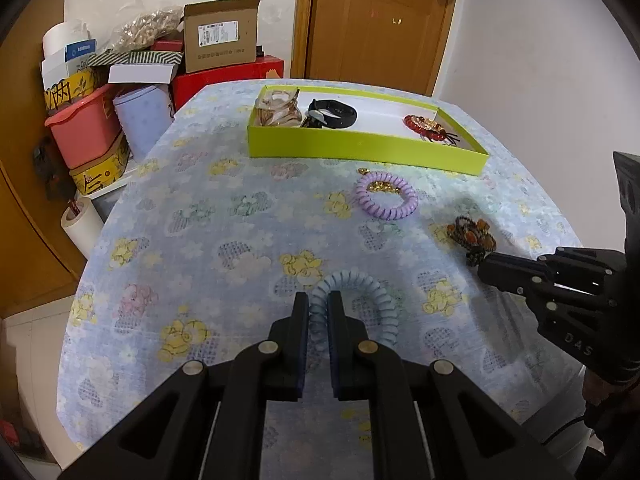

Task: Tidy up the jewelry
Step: 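Lift the coil hair tie with the left tool while the right tool lifts the beaded bracelet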

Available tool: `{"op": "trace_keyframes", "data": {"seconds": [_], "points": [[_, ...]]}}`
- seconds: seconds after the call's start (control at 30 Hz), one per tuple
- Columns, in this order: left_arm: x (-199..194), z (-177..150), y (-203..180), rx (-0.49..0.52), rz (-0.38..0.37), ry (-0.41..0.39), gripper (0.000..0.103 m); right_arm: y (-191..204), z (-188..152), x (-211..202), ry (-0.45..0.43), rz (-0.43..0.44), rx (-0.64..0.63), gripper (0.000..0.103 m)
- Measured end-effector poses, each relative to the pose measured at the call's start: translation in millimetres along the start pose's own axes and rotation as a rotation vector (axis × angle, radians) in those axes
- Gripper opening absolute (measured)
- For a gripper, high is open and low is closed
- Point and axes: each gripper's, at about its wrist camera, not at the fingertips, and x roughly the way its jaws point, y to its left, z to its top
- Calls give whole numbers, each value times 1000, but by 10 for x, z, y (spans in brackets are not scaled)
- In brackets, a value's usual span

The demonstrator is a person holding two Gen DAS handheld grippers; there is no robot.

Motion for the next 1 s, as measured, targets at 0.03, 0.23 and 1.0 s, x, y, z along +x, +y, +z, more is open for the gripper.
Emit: {"op": "trace_keyframes", "data": {"seconds": [0.03,0.23,1.0], "points": [[-11,6,-6,1,-1,-2,9,-9,3,-31,-6,11,7,5],[-111,66,-59,4,-21,-21,9,-119,77,-289,-67,66,70,5],[-243,513,-299,48,-78,-87,9,-466,334,-767,-211,85,141,5]]}}
